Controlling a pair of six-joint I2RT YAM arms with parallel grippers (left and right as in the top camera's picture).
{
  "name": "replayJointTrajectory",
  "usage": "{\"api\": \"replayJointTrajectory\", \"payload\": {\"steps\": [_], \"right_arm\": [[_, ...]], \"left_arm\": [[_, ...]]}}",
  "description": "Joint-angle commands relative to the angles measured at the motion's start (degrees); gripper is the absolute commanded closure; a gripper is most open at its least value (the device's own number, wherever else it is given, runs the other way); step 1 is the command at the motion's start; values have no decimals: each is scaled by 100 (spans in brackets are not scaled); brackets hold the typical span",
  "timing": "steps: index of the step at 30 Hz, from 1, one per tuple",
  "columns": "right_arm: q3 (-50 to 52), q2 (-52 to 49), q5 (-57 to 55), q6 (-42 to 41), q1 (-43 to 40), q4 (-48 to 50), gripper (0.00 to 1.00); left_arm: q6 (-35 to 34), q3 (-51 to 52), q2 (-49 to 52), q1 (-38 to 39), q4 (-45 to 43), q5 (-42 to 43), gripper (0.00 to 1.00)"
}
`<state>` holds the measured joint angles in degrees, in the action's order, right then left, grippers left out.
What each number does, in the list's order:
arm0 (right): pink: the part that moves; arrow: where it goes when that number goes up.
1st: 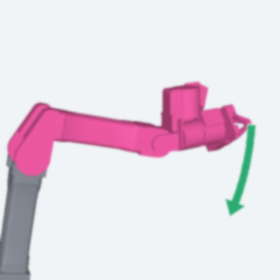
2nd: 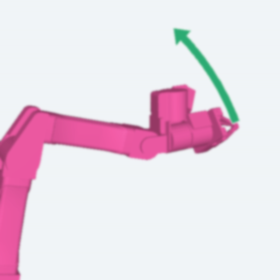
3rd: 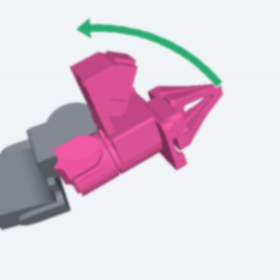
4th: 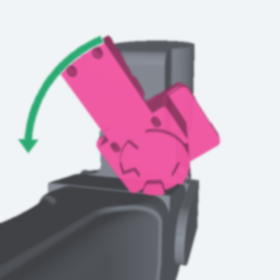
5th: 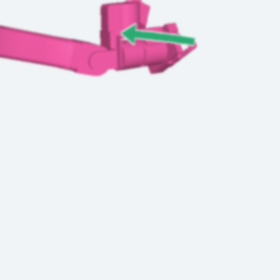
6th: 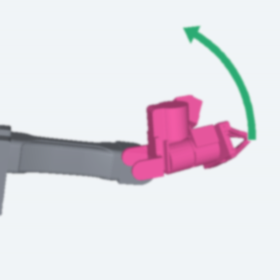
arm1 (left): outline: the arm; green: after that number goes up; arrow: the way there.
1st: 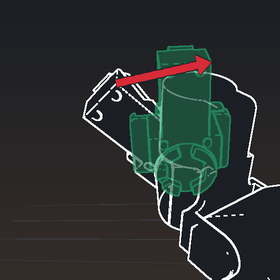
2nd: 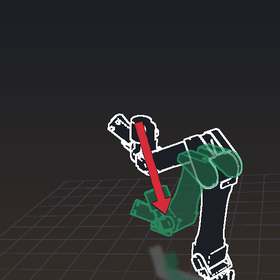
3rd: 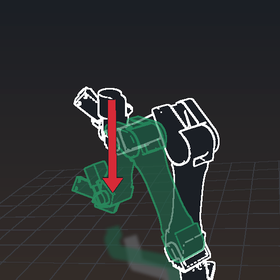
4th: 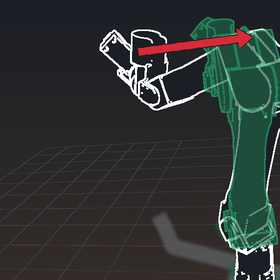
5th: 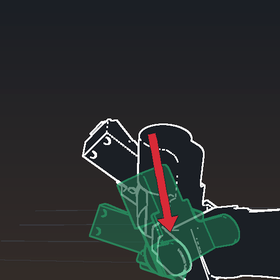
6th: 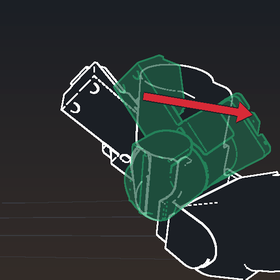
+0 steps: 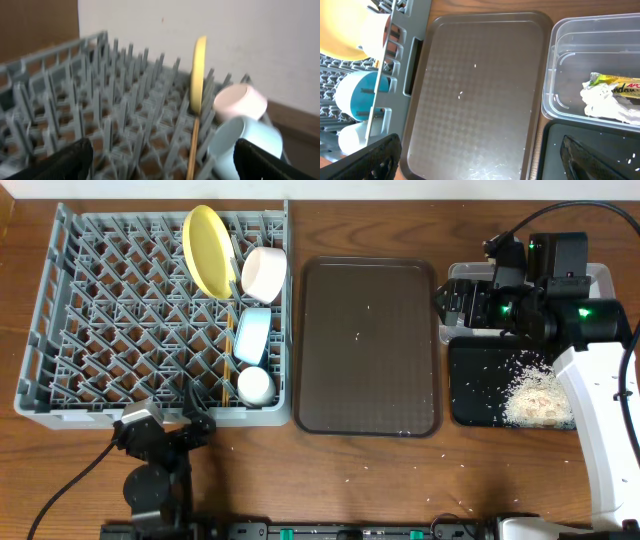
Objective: Sort waste into correct bins and load items into the dishwasher
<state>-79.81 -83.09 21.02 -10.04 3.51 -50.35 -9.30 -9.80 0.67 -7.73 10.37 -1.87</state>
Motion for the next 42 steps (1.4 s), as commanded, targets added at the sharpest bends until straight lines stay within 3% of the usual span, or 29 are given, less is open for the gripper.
{"api": "replayJointTrajectory", "payload": {"steps": [1, 17, 42], "right_arm": [[-35, -17, 37, 0, 22, -7, 1], [-35, -17, 35, 0, 22, -7, 1], [-35, -17, 35, 0, 20, -7, 1]], "left_arm": [[205, 221, -57, -22, -426, 13, 10], [190, 966, -57, -17, -785, 33, 10], [199, 957, -44, 9, -634, 81, 10]]}}
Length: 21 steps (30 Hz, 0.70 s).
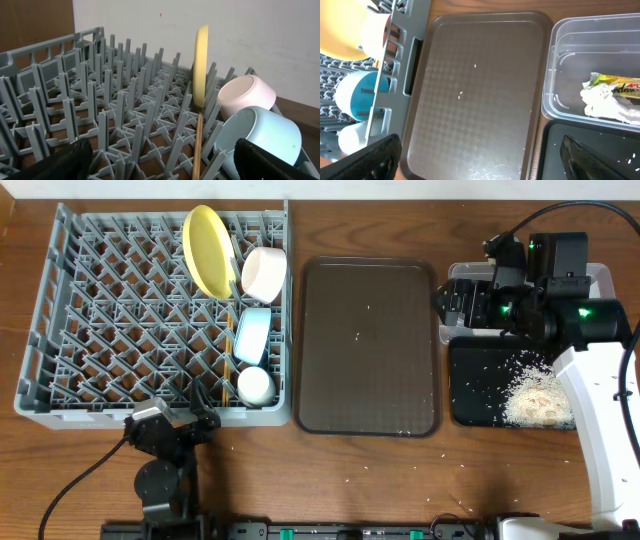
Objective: Sort waste into correct bins and load items into the dishwasher
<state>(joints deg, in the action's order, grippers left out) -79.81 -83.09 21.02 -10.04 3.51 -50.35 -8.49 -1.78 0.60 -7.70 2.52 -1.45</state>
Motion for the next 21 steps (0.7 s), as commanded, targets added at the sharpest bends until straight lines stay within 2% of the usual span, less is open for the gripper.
{"api": "replayJointTrajectory", "payload": {"steps": [1, 14, 21], "right_arm": [[-35, -17, 35, 0, 20, -7, 1], [-35, -17, 17, 2, 20, -52, 1], [-31, -17, -872, 299, 20, -94, 1]], "left_arm": [[118, 155, -37, 7, 151, 39, 10], [118, 155, -37, 7, 151, 39, 9], [118, 155, -37, 7, 151, 39, 9]]}}
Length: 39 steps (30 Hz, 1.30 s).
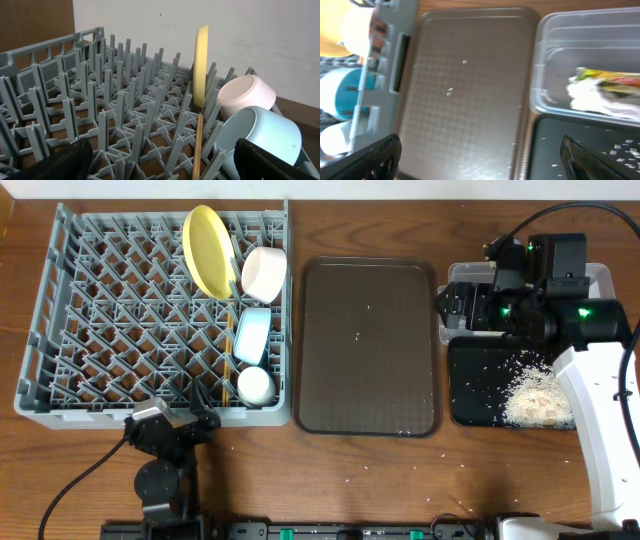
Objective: Sort waste into correct bins and load items into the dishwasher
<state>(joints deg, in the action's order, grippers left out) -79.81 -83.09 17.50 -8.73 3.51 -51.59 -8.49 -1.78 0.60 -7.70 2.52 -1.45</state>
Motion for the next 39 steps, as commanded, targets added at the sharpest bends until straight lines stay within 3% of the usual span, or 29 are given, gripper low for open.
{"api": "replayJointTrajectory", "payload": {"steps": [1, 9, 15, 21, 22, 26, 32, 39], "right_arm": [[-31, -17, -625, 306, 22, 74, 1], [68, 481, -656, 2398, 103, 612, 1], [946, 1287, -391, 2400, 105, 1700, 1], [2850, 2323, -369, 2398, 109, 3600, 1], [3633, 2721, -348, 2393, 120, 4343, 1], [5110, 3482, -245, 2299, 118, 5563, 1], [6793, 4701, -247, 2138, 118, 6314, 1], [7803, 6227, -267, 2140, 116, 6328, 1]], "left_arm": [[118, 155, -37, 7, 151, 39, 9], [118, 155, -37, 7, 151, 39, 9], [118, 155, -37, 7, 151, 39, 9], [118, 155, -31, 7, 151, 39, 9], [118, 155, -31, 7, 151, 39, 9], [118, 155, -28, 7, 151, 39, 9], [118, 155, -28, 7, 151, 39, 9], [118, 155, -26, 7, 151, 39, 9]]}}
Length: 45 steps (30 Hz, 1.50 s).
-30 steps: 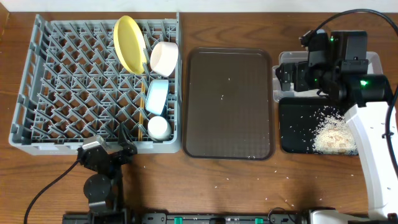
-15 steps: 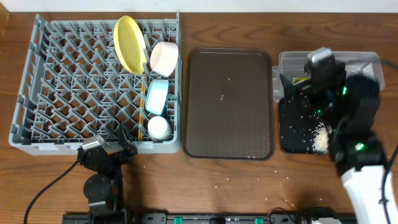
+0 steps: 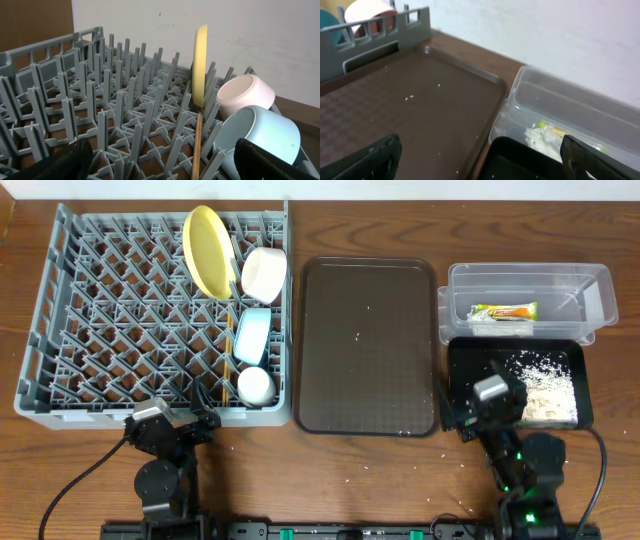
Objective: Sort waste into correct bins and load items into the dishwasher
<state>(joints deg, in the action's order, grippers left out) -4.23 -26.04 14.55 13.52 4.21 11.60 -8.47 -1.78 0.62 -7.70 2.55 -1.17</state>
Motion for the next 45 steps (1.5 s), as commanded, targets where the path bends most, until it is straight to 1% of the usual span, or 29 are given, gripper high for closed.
{"api": "replayJointTrajectory", "payload": {"steps": [1, 5, 14, 21, 45], "right_arm": [[330, 697, 28, -85, 46, -4, 1], [391, 1325, 28, -129, 31, -592, 1], [391, 2103, 22, -133, -17, -1484, 1], [391, 2592, -549, -748, -20, -1510, 1], [391, 2577, -597, -750, -2, -1519, 1]], "left_arm": [[116, 155, -31, 7, 149, 11, 9], [116, 155, -28, 7, 149, 11, 9], [116, 155, -31, 7, 149, 11, 9], [116, 155, -28, 7, 149, 11, 9], [116, 155, -31, 7, 149, 11, 9]]}}
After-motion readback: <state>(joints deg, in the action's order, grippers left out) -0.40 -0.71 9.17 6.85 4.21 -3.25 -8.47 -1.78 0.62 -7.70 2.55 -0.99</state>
